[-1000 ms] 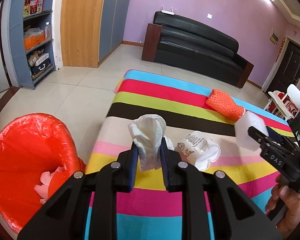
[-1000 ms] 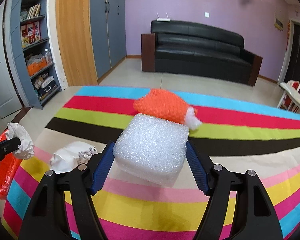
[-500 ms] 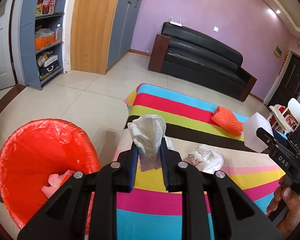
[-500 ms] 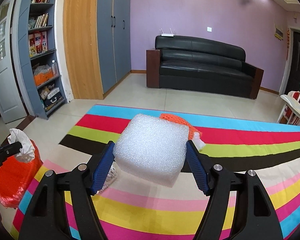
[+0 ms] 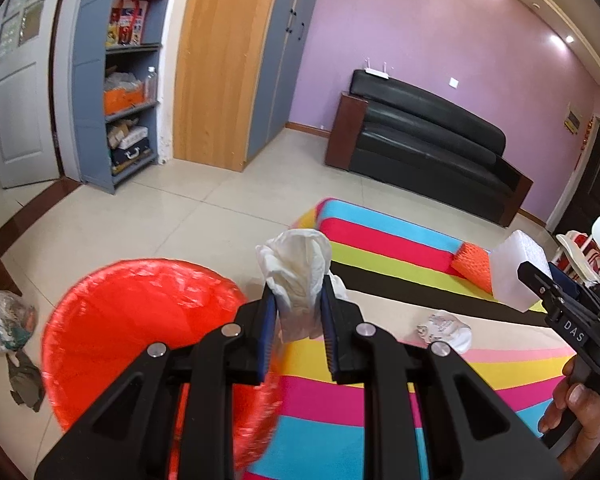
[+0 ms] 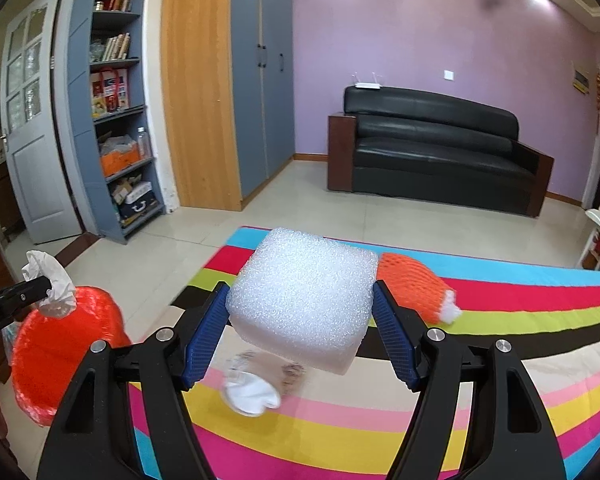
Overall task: Collect trash
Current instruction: 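Carry the plastic bag and foam cube over the red bin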
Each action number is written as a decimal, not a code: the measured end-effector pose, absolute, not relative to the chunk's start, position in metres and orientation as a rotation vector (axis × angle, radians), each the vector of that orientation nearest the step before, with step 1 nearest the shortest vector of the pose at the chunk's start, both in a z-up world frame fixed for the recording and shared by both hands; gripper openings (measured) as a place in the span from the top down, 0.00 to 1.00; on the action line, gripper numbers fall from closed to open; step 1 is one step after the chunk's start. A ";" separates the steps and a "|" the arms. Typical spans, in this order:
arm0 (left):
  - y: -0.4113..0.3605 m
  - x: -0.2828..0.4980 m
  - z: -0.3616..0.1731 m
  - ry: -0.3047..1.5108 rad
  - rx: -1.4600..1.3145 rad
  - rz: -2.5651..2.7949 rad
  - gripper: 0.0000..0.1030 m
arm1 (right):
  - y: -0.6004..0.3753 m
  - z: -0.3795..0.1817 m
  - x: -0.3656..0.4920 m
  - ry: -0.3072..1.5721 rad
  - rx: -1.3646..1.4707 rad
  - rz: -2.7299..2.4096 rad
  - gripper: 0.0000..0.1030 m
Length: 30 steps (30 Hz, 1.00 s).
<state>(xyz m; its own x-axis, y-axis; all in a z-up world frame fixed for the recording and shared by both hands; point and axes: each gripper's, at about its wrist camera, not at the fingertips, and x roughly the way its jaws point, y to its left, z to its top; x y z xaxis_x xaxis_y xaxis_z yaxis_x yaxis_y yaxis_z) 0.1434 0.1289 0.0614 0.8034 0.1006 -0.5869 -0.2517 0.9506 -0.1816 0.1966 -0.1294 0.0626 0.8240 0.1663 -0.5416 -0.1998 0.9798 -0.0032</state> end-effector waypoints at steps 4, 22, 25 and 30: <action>0.143 0.134 0.066 0.600 -0.263 0.217 0.80 | -0.108 0.066 0.194 0.564 -0.063 0.235 0.35; 0.194 0.090 0.084 0.558 -0.256 0.335 0.80 | 0.010 0.066 0.164 0.544 -0.162 0.449 0.35; 0.201 0.083 0.086 0.554 -0.249 0.358 0.80 | 0.028 0.063 0.160 0.551 -0.174 0.483 0.35; 0.210 0.075 0.088 0.547 -0.246 0.392 0.80 | 0.055 0.061 0.152 0.555 -0.193 0.542 0.35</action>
